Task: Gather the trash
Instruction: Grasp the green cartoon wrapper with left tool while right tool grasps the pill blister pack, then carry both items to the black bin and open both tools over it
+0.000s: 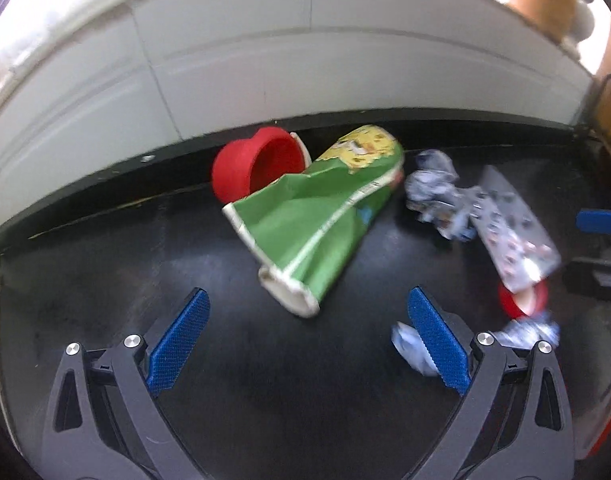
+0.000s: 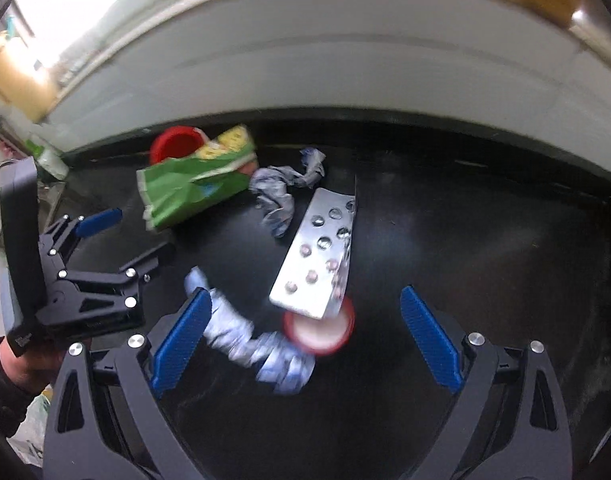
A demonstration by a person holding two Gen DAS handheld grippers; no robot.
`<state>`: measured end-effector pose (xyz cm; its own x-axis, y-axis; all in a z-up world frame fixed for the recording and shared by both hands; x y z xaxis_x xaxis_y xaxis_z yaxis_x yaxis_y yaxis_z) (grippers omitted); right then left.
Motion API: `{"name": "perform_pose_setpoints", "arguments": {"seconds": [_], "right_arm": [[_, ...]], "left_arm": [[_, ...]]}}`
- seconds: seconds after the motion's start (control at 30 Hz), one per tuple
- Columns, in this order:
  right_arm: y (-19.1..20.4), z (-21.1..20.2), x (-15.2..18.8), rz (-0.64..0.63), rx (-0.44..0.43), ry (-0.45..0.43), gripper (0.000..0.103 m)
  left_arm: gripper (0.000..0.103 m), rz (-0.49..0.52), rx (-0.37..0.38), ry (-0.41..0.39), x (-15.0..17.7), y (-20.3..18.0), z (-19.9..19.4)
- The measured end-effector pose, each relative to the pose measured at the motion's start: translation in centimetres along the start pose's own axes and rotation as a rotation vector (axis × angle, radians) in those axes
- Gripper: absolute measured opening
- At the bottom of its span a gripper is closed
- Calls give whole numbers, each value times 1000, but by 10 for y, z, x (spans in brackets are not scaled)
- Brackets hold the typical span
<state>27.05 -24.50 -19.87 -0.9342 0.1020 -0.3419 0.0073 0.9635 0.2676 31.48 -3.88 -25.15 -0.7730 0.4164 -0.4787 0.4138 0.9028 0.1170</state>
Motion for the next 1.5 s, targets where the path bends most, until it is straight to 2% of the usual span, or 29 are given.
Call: {"name": "perform_pose_setpoints", "arguments": {"seconds": [0.2, 0.27, 0.3, 0.33, 0.37, 0.4, 0.43, 0.47, 0.5, 0.53, 0.77, 0.93, 1.2, 1.4, 1.5], "right_arm": [[-3, 54, -14, -15, 38, 93, 88], [-4, 64, -16, -15, 47, 112, 81], [-5, 67, -15, -19, 57, 119, 80], [-4, 67, -16, -33, 72, 107, 72], [-2, 66, -16, -48, 81, 100, 60], [-1, 65, -16, -49, 74, 98, 51], [-1, 64, -17, -43, 68, 100, 43], [-1, 63, -16, -25, 54, 111, 42], [-2, 63, -16, -17, 47, 116, 41], [-2, 59, -15, -14, 41, 103, 40], [-8, 27, -6, -7, 43, 43, 39], [-9, -2, 1, -10, 34, -5, 39], [6, -41, 23, -77, 2, -72, 39], [42, -73, 56, -166, -49, -107, 39], [67, -85, 75, -219, -80, -108, 39]], "left_arm": [[96, 16, 40, 6, -13, -1, 30], [94, 18, 42, 8, -15, -4, 33], [86, 22, 44, 12, -15, -5, 34], [74, 34, 39, 21, -16, -9, 34], [67, 46, 32, 26, -17, -11, 34], [54, 56, 28, 23, -17, -14, 33], [50, 64, 34, 25, -16, -16, 30], [47, 61, 52, 30, -16, -19, 27], [36, 58, 66, 31, -15, -20, 25], [16, 56, 69, 32, -13, -23, 20], [12, -21, 121, 13, 0, -32, -11], [12, -19, 101, -17, 5, -41, -39], [12, -68, 34, -59, 33, -41, -103], [12, -149, -40, -83, 81, -49, -161], [12, -203, -90, -84, 118, -40, -187]]}}
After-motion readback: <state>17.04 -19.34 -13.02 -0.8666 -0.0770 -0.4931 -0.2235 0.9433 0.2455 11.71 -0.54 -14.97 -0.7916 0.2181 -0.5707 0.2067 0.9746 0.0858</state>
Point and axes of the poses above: each gripper's, at about its wrist camera, not at the fingertips, and z roughly the way its jaws point, y to its left, x to its underside, the point moved 3 cm from there along z, roughly the way its jaws point, and after that the axes turned 12 degrees about z, right-handed, at the moved point
